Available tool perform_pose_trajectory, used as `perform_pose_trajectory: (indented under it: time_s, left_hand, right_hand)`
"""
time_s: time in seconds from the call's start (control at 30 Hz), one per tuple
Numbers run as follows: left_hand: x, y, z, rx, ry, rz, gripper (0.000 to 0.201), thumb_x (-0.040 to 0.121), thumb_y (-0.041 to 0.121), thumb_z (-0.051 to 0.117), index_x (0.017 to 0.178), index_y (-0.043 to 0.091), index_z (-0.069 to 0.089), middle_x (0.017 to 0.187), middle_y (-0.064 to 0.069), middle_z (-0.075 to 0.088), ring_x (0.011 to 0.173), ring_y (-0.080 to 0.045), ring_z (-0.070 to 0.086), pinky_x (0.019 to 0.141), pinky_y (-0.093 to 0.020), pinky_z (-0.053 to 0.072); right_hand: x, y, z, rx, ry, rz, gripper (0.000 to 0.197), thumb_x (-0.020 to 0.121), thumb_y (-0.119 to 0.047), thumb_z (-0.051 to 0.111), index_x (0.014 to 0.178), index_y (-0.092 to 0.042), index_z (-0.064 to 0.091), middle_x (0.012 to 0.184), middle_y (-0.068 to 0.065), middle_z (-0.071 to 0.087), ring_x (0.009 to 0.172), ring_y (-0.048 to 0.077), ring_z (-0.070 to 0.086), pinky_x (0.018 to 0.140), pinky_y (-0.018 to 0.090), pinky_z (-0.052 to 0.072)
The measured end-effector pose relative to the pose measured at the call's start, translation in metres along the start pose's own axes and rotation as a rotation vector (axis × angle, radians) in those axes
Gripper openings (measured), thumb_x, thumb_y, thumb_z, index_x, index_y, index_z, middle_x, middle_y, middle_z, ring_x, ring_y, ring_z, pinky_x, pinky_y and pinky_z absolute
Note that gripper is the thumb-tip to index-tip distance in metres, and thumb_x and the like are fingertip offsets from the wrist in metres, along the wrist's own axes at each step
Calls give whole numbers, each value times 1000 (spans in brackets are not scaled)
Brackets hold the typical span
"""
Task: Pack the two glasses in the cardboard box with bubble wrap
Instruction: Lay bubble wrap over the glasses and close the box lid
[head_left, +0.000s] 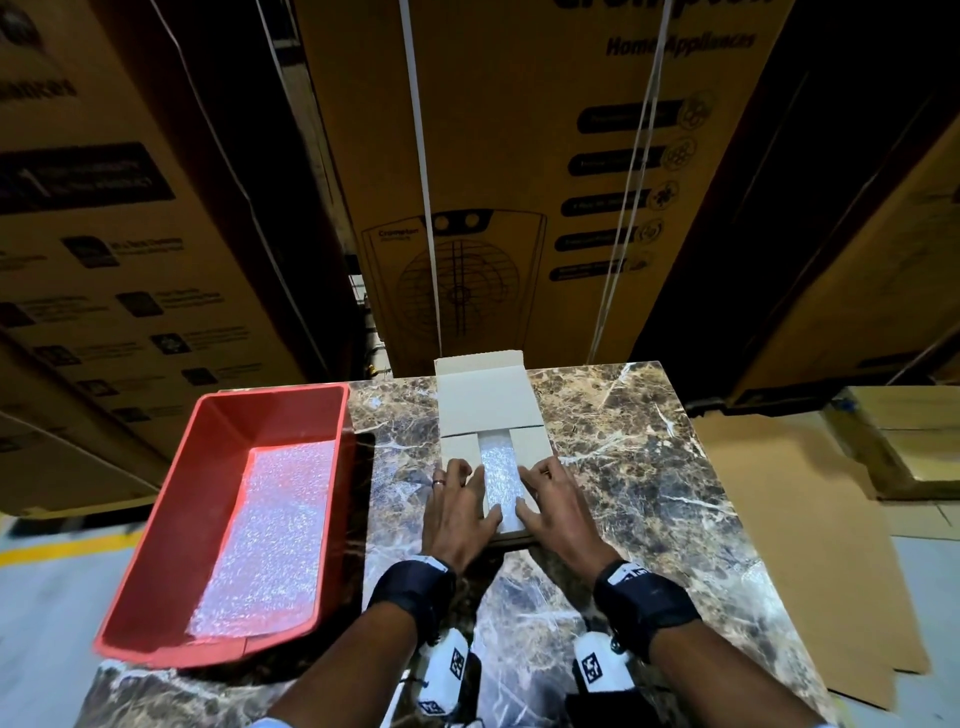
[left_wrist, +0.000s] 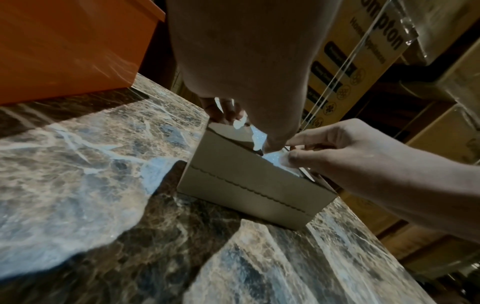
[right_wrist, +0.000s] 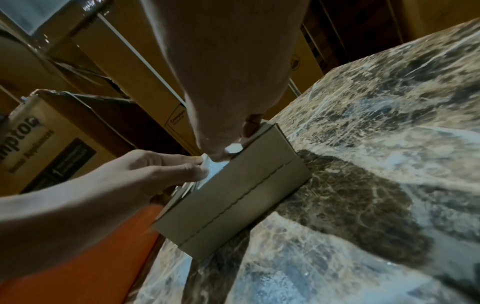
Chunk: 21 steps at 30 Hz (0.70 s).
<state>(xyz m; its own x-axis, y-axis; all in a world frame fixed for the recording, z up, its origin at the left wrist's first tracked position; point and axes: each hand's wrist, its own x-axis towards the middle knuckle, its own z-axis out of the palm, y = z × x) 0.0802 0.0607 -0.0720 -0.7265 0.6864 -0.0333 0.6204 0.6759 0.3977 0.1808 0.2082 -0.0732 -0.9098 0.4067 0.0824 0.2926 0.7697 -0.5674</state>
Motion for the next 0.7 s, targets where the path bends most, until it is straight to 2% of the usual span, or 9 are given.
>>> perform_pose_trajectory:
  time_s: [0.07, 0.13, 0.27, 0.33, 0.43, 0.47, 0.53, 0.6, 0.7]
  left_hand:
    - [0, 2, -1, 47, 3, -10, 47, 100, 45, 49, 140, 20, 48, 132, -4, 40, 119, -28, 42, 99, -42, 42]
    - [2, 3, -1, 105, -4, -14, 43, 102, 41, 43, 139, 21, 48, 132, -4, 41, 119, -28, 42, 98, -42, 41]
    - [5, -1, 1, 203, -64, 23, 44, 100, 31, 44, 143, 22, 44, 139, -6, 39, 126, -33, 40, 97, -42, 42]
    - [6, -4, 1, 208, -85, 31, 44, 100, 32, 45, 143, 23, 45, 139, -6, 38, 127, -33, 40, 96, -42, 43]
    - [9, -3, -3, 160, -67, 21, 38, 98, 33, 49, 135, 25, 52, 132, -4, 39, 121, -30, 42, 97, -43, 42]
    - [11, -2, -7, 118, -48, 13, 37, 96, 34, 52, 132, 25, 55, 131, -3, 39, 119, -28, 42, 99, -43, 41]
    - [17, -3, -16, -18, -13, -24, 40, 91, 31, 62, 130, 23, 57, 132, -5, 37, 119, -29, 43, 101, -41, 41]
    - [28, -7, -21, -183, -2, -88, 59, 86, 27, 70, 141, 21, 48, 143, -10, 31, 129, -35, 40, 106, -43, 42]
    - [50, -18, -15, -380, -65, -199, 89, 86, 32, 71, 159, 22, 21, 162, -9, 13, 145, -42, 32, 116, -55, 37]
  right_hand:
    - [1, -1, 0, 7, -16, 8, 30, 102, -25, 55, 128, -14, 64, 105, -3, 43, 93, 14, 49, 83, 30, 49]
    - [6, 0, 0, 25, -44, 26, 28, 104, -18, 49, 125, -11, 66, 103, -3, 44, 89, 14, 50, 81, 29, 48]
    - [14, 1, -4, -11, -113, 27, 23, 98, -6, 51, 110, -8, 70, 96, -3, 42, 82, 15, 48, 73, 22, 37]
    - [20, 0, -6, -31, -142, 34, 22, 95, -4, 52, 105, -7, 71, 96, -2, 45, 82, 15, 51, 72, 22, 37]
    - [29, 8, -10, 10, -167, 93, 30, 92, -5, 59, 119, -11, 71, 104, -1, 55, 97, 18, 60, 82, 26, 50]
    - [31, 11, -12, 27, -163, 110, 32, 90, -7, 63, 121, -14, 70, 106, -2, 55, 103, 19, 60, 87, 28, 51]
    - [35, 14, -18, 68, -144, 155, 41, 86, -12, 69, 126, -18, 64, 112, -4, 48, 109, 18, 51, 89, 26, 44]
    - [41, 12, -25, 76, -124, 192, 54, 83, -18, 71, 135, -20, 55, 122, -2, 44, 116, 16, 40, 92, 27, 36]
    - [57, 10, -25, 111, -179, 263, 76, 85, -28, 70, 153, -23, 37, 151, 4, 34, 139, 26, 32, 112, 40, 36]
